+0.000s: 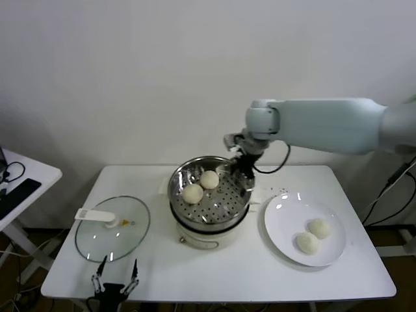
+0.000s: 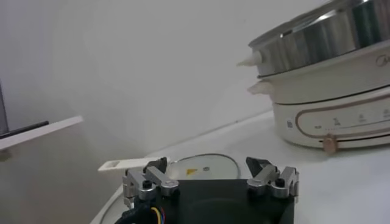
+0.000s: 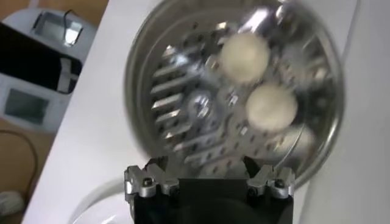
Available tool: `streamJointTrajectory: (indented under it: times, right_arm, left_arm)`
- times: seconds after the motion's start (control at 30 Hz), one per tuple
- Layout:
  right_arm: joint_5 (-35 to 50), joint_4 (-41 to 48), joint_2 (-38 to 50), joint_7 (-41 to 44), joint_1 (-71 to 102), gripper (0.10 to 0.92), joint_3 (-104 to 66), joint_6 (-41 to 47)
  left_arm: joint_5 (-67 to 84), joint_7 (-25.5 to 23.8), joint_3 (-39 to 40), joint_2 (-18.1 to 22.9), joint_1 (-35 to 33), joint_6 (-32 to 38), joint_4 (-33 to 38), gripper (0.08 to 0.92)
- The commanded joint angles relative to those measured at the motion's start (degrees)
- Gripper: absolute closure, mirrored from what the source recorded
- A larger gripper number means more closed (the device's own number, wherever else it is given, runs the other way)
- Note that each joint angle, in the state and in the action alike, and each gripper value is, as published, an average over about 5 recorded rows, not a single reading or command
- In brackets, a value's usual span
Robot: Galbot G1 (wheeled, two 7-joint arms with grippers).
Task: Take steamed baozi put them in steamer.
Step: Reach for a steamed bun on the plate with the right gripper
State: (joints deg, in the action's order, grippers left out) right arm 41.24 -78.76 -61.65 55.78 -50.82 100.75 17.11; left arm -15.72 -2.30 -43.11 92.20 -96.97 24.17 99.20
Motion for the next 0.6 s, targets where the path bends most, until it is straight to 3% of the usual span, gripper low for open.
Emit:
streamJointTrajectory:
  times: [0.03, 0.6]
  right_arm:
    - [-8.62, -9.36, 18.8, 1.27, -1.21, 0.203, 5.63, -1.95]
    - [-23.72, -4.09, 29.93, -2.28, 22.28, 0.203, -7.87, -1.94]
  left_arm:
    - [0.06, 0.05, 0.1, 0.11, 0.0, -0.14, -0.02, 0.177]
    - [-0.01, 0.11, -0.23, 0.03, -0.37, -0.39, 0.09, 0.177]
